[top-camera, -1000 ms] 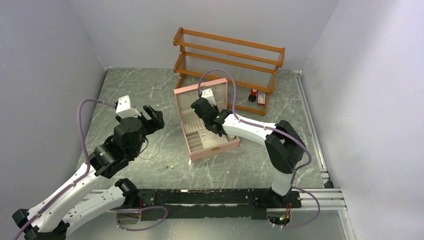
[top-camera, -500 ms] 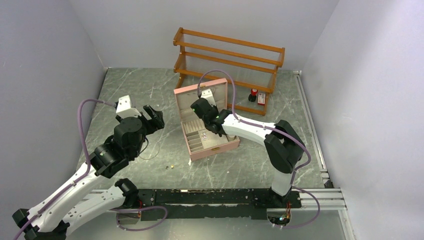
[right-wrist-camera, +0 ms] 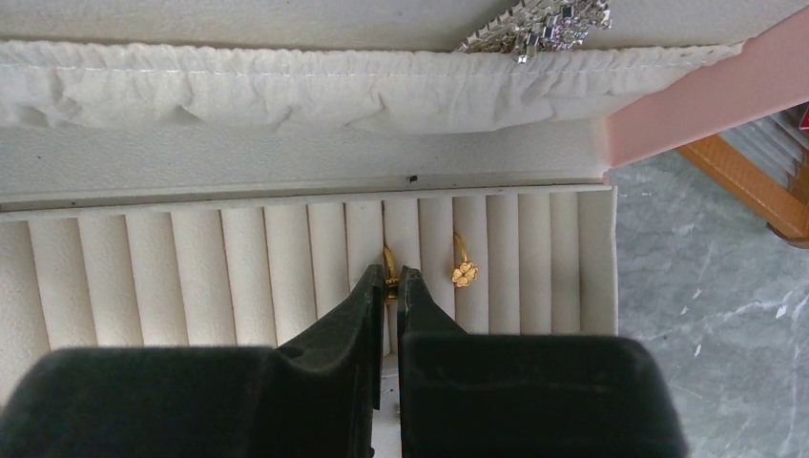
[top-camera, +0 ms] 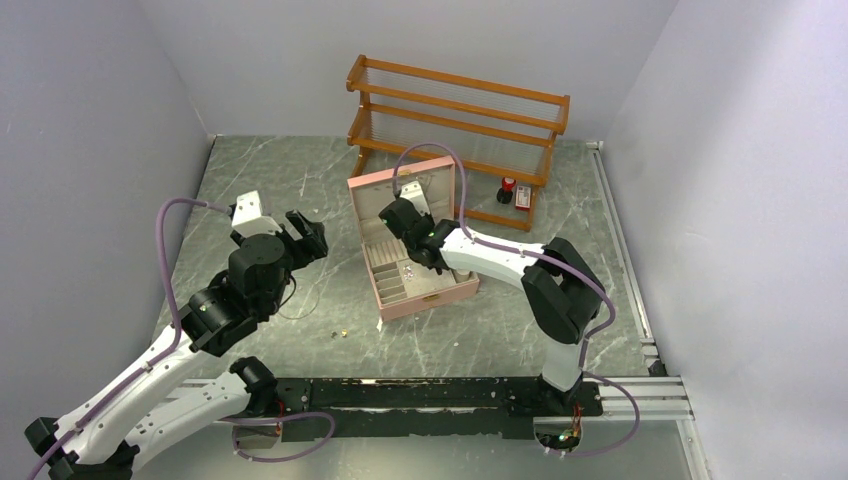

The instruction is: Organize the mixed jewelry

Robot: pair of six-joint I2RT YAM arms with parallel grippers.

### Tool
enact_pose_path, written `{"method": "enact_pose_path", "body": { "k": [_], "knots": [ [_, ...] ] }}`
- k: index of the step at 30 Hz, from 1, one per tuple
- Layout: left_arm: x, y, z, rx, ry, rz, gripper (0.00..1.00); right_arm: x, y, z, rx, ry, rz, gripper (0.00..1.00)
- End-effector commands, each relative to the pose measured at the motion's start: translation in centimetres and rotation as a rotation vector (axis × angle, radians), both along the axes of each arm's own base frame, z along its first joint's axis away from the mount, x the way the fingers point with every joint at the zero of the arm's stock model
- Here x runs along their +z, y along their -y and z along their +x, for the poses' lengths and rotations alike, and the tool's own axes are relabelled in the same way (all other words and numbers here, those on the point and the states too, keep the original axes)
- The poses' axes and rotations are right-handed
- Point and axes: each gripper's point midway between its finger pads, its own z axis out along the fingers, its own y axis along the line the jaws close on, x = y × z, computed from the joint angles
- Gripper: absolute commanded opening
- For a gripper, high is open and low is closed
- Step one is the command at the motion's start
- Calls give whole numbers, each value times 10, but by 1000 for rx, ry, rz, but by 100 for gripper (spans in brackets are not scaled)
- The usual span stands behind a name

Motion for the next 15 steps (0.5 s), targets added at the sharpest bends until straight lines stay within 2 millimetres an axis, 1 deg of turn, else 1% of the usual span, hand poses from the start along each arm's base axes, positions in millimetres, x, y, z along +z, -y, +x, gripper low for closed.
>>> {"method": "enact_pose_path", "body": {
  "k": [1, 5, 10, 12, 13, 15],
  "knots": [
    [-1, -6, -1, 26, 1, 16, 82, -17, 3, -3, -7, -37, -33, 5],
    [-1, -6, -1, 24, -1, 17, 82, -27, 4, -4, -11, -57, -32, 6],
    [0, -7, -2, 26, 1, 7, 82, -43, 5, -11, -19, -92, -19, 6],
    [0, -7, -3, 29, 0, 3, 82, -40, 5, -12, -24, -90, -9, 6],
    [0, -8, -3, 30, 0, 2, 82, -36, 4, -11, -27, -84, -2, 7],
    [0, -8, -3, 30, 0, 0, 82, -21, 2, -8, -35, -61, 17, 11]
  ]
}}
